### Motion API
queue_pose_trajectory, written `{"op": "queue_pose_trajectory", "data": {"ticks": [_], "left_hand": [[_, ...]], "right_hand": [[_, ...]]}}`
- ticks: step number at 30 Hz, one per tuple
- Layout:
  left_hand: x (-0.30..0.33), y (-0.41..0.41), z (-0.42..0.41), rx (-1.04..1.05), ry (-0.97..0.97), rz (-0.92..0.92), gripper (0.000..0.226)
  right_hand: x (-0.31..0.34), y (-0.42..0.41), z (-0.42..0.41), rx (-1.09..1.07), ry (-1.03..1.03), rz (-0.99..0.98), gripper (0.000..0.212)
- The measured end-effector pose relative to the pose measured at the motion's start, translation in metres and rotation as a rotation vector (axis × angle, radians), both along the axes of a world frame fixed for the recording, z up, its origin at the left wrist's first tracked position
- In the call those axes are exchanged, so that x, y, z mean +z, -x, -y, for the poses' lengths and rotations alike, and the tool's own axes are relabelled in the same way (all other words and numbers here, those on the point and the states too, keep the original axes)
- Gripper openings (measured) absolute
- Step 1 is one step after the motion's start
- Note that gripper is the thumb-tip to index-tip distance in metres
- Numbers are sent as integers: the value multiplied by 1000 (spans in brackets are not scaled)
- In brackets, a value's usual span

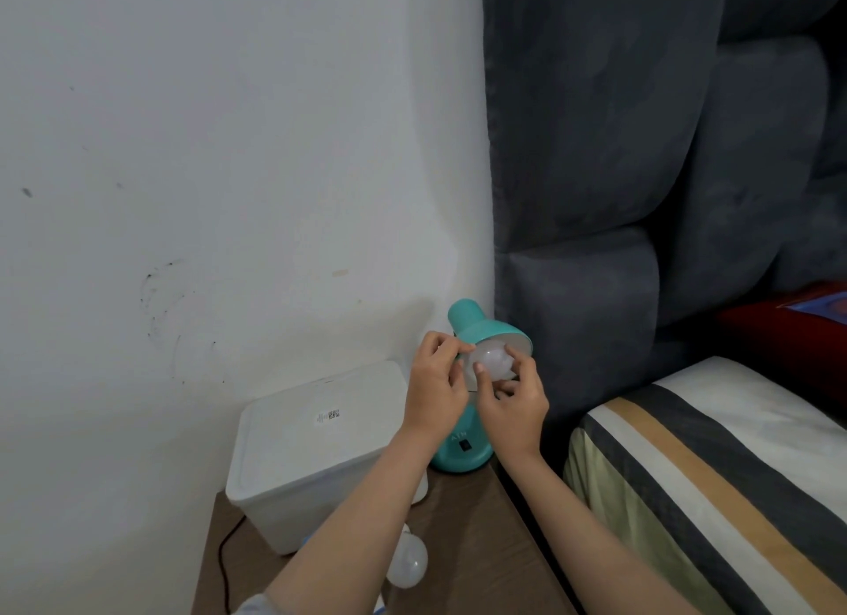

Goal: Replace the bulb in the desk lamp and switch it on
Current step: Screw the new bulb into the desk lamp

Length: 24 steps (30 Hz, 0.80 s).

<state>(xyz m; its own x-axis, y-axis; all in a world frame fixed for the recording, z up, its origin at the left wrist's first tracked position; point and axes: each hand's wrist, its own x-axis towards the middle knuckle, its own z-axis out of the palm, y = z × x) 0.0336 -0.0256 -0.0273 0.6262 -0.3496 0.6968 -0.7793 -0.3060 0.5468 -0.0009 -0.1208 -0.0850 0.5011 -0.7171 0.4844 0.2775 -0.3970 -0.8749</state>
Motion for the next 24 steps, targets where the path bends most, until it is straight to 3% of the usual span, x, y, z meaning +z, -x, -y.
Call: {"op": "queue_pose_trajectory", "data": {"ticks": [11, 21, 24], "left_hand": [[-2, -1, 2, -5, 19, -25, 28], [-2, -3, -1, -24, 26, -62, 31], [-2, -2, -1, -14, 24, -65, 30]], "right_hand": [[6, 1, -2, -9, -73, 4, 42], [-3, 1, 1, 35, 85, 50, 43], [0, 2, 1, 45, -13, 30, 42]]}}
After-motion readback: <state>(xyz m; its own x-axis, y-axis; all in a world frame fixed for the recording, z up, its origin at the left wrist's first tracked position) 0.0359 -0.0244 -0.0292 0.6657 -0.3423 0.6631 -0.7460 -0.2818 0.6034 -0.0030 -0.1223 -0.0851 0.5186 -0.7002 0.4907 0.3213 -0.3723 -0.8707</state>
